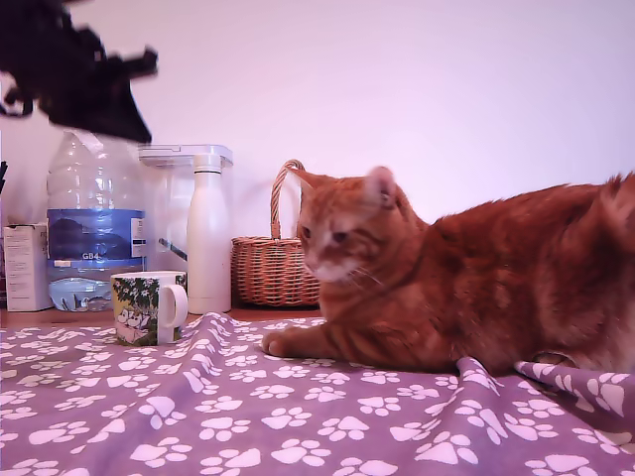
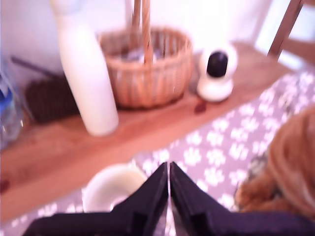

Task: Pick up the coffee capsules from the table one by one and drop them inside the nearest coffee cup

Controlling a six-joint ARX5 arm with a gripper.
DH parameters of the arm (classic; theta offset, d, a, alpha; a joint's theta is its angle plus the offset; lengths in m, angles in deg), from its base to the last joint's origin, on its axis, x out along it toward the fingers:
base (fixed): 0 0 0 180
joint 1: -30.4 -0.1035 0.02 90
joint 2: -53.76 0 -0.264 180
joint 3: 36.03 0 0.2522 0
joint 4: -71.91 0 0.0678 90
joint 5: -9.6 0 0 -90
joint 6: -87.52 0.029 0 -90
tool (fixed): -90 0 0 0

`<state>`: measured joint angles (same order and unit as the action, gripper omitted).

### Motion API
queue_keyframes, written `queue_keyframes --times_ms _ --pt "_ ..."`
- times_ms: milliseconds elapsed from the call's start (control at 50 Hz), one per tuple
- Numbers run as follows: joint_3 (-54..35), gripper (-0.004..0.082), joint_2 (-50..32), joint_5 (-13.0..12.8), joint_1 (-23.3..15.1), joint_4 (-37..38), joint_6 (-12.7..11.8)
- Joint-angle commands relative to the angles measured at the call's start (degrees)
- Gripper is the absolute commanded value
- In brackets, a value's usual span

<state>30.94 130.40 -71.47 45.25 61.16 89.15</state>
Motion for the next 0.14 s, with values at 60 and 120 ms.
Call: queue_keyframes --times_ms 60,120 --pt "-0.96 -0.0024 -1.46 0.07 0.7 0.92 -0.68" --pt "-0.94 -0.0024 -1.9 0.09 0.7 1.62 -1.46"
